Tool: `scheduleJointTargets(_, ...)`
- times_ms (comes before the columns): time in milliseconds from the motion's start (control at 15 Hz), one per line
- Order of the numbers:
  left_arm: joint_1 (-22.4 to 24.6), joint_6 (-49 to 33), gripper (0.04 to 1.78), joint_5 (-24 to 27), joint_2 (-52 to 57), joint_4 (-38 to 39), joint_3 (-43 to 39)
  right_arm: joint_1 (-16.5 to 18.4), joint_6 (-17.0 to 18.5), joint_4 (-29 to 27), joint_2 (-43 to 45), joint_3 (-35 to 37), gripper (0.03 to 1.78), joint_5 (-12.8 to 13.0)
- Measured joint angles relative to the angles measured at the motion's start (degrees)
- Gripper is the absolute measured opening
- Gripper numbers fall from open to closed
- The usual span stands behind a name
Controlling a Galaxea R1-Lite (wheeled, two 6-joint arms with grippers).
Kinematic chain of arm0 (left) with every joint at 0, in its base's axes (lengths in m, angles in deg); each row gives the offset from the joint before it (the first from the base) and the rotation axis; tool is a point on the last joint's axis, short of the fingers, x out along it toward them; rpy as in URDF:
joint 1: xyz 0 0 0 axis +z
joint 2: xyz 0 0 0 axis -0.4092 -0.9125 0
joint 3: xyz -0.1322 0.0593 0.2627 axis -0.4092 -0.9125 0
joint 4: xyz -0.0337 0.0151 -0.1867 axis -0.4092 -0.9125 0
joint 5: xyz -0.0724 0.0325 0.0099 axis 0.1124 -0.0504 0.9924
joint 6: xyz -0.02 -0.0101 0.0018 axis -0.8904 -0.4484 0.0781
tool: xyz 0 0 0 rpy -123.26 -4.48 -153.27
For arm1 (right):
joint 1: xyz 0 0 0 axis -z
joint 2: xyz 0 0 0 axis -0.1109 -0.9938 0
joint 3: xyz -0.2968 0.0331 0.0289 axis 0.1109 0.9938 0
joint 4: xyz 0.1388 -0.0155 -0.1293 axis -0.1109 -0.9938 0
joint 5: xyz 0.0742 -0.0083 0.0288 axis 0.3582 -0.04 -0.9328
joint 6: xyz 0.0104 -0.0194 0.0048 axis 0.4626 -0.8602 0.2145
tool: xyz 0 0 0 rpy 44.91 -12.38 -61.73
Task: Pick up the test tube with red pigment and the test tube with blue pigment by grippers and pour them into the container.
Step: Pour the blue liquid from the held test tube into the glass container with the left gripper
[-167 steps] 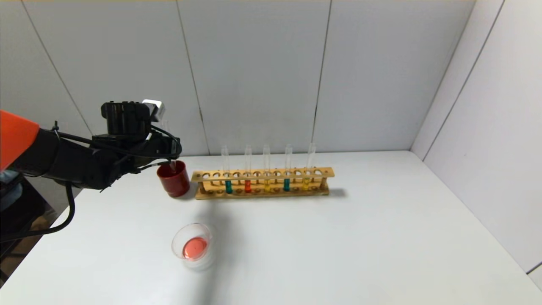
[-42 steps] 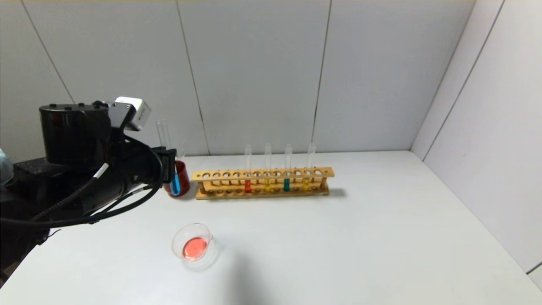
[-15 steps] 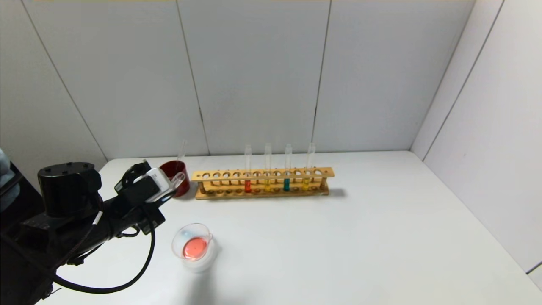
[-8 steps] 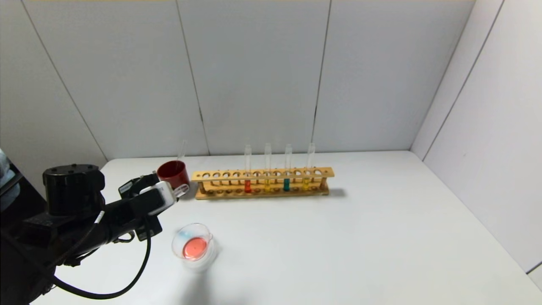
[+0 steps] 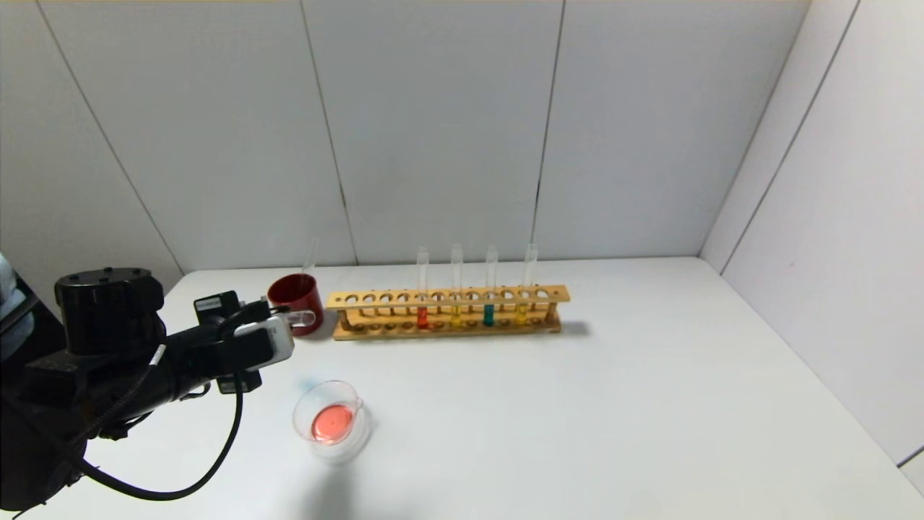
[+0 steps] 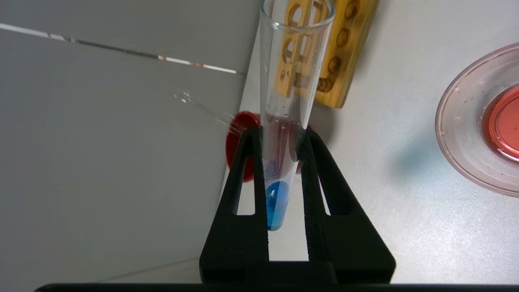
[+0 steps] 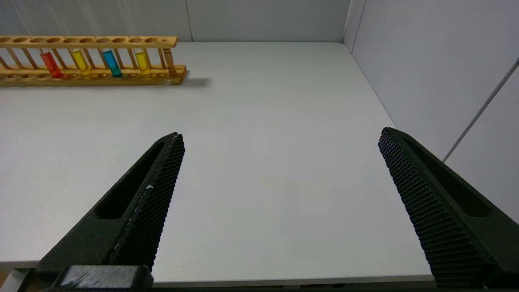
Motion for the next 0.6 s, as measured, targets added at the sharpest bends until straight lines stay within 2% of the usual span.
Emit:
scheduleJointTargets(267,0.50,5.41,0.30,3.91,0.49,0.02,-0.06,0.00,0.00,0.00,0.00,0.00,1.75,0.00)
scheduleJointTargets(600,0.39,6.10,0.30,6.31,-0.06,0.20,-0.16,0.00,0.00,0.00,0.00,0.00,1.75,0.00)
